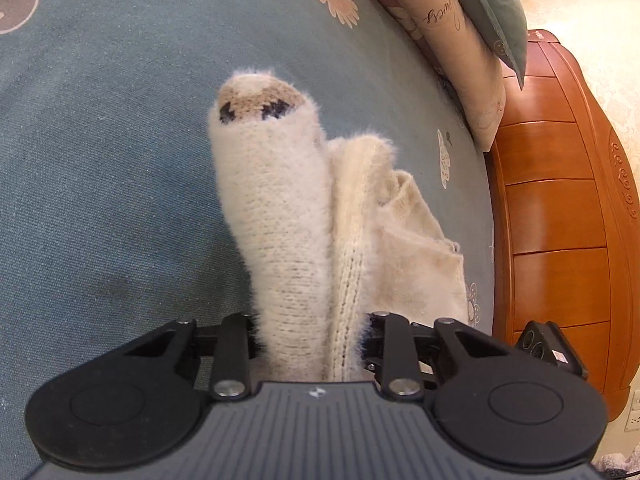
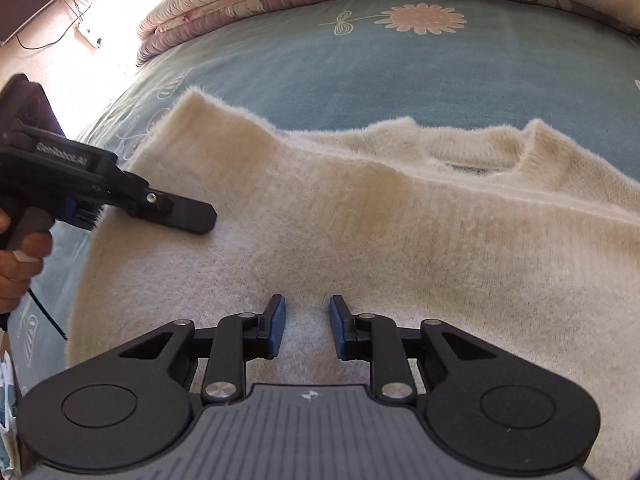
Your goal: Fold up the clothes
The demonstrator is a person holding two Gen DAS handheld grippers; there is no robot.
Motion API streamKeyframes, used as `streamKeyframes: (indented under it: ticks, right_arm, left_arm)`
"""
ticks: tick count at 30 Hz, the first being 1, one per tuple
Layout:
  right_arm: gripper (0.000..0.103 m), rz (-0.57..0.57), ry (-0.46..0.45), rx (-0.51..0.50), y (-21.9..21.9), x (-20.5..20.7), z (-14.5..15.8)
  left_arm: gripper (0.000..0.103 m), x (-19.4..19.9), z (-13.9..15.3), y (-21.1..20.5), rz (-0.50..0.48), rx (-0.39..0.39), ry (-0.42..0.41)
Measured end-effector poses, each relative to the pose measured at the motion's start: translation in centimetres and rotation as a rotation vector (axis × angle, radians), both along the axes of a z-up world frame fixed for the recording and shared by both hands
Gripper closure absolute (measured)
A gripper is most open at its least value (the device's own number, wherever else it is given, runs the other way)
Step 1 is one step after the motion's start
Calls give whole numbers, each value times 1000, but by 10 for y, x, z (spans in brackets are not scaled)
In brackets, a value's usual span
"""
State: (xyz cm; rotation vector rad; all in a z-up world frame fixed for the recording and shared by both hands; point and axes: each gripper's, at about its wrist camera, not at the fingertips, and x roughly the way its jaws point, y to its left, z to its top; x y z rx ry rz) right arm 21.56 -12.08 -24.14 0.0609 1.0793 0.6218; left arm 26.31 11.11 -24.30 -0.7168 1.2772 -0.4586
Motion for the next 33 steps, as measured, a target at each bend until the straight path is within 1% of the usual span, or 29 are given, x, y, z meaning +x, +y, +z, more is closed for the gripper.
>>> streamKeyframes:
  ticks: [2,4,6,7,10,11,13,14,15,16,19,20,22,24,27,29,32,33]
  right_arm:
    - [77,4,-14,-8,0,-3,-1]
    - [77,-7,-5,4,-5,-3,1]
    - [77,-34,14,17,-14,-1,7]
    - [77,-48,4,15,-20,-2,12]
    - [77,-137,-39,62,-44,2,28]
    - [76,-171,-51,56,-51,6,29]
    - [75,-209,-38,24,-59,17,20]
    - [76,-231,-14,-6,-61,25,7]
    - [79,-237,-3,0,-64,28,-3]
    - [79,-243,8,5,-68,30,-11]
    - [80,-255,14,6,-75,26,1]
    - [78,-258,16,8,-78,24,5]
    - [78,-266,27,46,-88,15,17]
    - [78,-278,70,74,-97,6,20]
    - [78,-298,140,22,-99,5,-3]
    - [77,-337,151,82,-110,6,0]
    - [77,-363,69,105,-129,2,22]
    - [77,-377,63,115,-138,1,27]
  left_arm:
    - [76,-3,9,-8,-14,23,-8]
    - [76,-7,19,-14,-18,45,-18]
    - [76,-9,28,-18,-11,57,-18]
    - [76,-8,33,-22,-10,61,-18]
    - [76,-8,48,-33,-26,88,-26]
    - [76,-8,52,-37,-29,92,-25]
    - [76,-8,61,-45,-36,96,-25]
    - [76,-9,65,-48,-39,95,-25]
    - [76,-9,68,-53,-45,91,-19]
    - [76,-9,70,-58,-50,93,-9]
    - [76,-10,81,-70,-64,115,-8]
    - [76,-9,84,-76,-62,125,0]
    - [76,-7,90,-89,-60,146,15]
    - [76,-4,96,-101,-58,167,30]
    - [76,-1,105,-119,-54,199,52]
    - [76,1,111,-132,-52,220,67]
    - [75,6,116,-155,-64,247,78]
    - [75,8,117,-164,-70,255,80]
